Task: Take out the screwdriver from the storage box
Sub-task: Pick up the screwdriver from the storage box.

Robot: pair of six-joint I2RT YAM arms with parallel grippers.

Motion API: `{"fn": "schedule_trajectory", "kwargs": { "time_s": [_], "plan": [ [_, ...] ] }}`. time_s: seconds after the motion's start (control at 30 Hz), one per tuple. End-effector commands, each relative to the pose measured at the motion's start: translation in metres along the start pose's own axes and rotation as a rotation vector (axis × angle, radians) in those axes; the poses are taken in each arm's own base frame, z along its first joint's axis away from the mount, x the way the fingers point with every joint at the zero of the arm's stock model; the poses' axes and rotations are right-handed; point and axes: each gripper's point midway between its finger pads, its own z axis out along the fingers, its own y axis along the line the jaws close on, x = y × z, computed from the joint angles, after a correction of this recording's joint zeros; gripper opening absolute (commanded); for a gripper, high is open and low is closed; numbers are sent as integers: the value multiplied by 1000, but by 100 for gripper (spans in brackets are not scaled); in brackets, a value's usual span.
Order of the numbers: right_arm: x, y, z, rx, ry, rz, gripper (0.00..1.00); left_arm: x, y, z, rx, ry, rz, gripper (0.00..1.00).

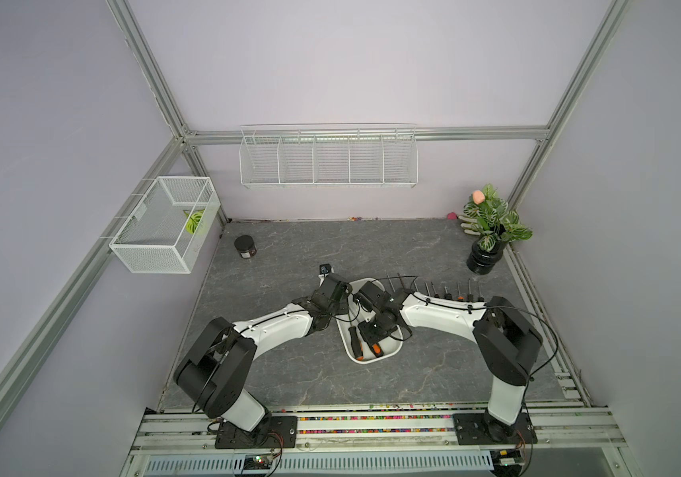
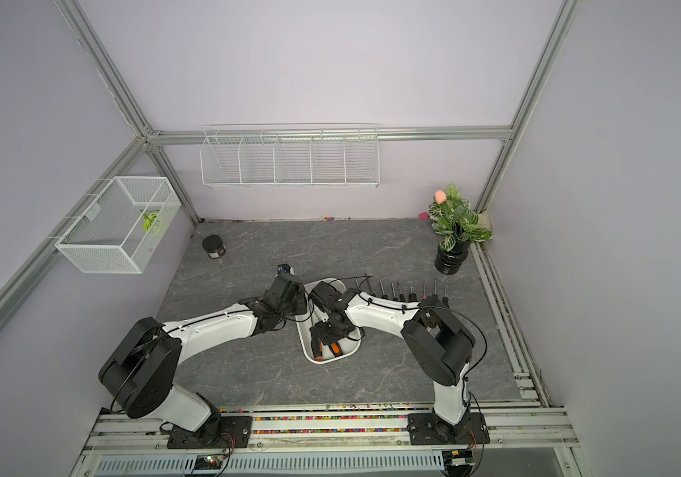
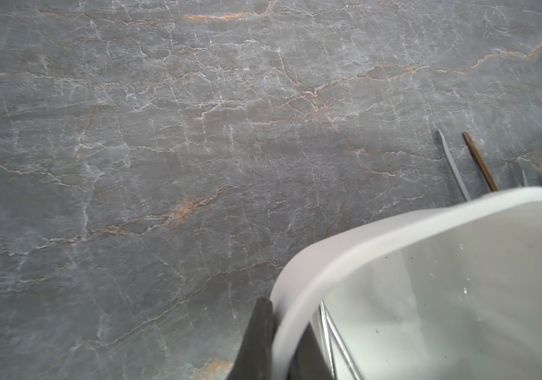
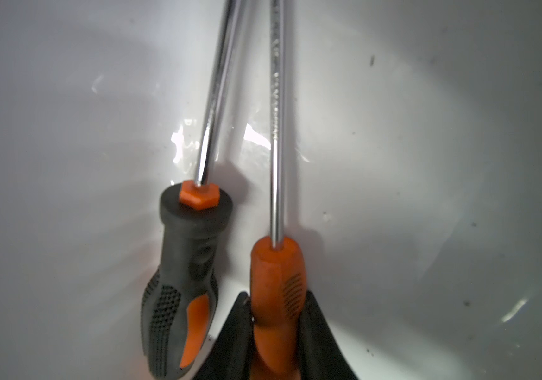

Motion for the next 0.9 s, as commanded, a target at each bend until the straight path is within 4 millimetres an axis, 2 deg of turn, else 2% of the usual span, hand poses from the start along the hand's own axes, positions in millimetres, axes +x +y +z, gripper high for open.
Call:
{"fn": "schedule_trajectory", "kwargs": {
  "time_s": [0.0, 0.23, 0.7, 0.87],
  "plan": [
    [15, -15, 6, 46, 46, 4, 0, 2, 4, 1, -11, 1, 17, 0],
    [5, -3, -25, -12, -37, 4, 0, 2, 3, 2, -15, 7, 20, 0],
    [3, 9, -81, -81, -162, 25, 0, 3, 3, 5, -20, 18, 23, 0],
    [4, 1, -107, -84, -206, 40, 0, 3, 3, 5, -20, 16, 24, 0]
  ]
}}
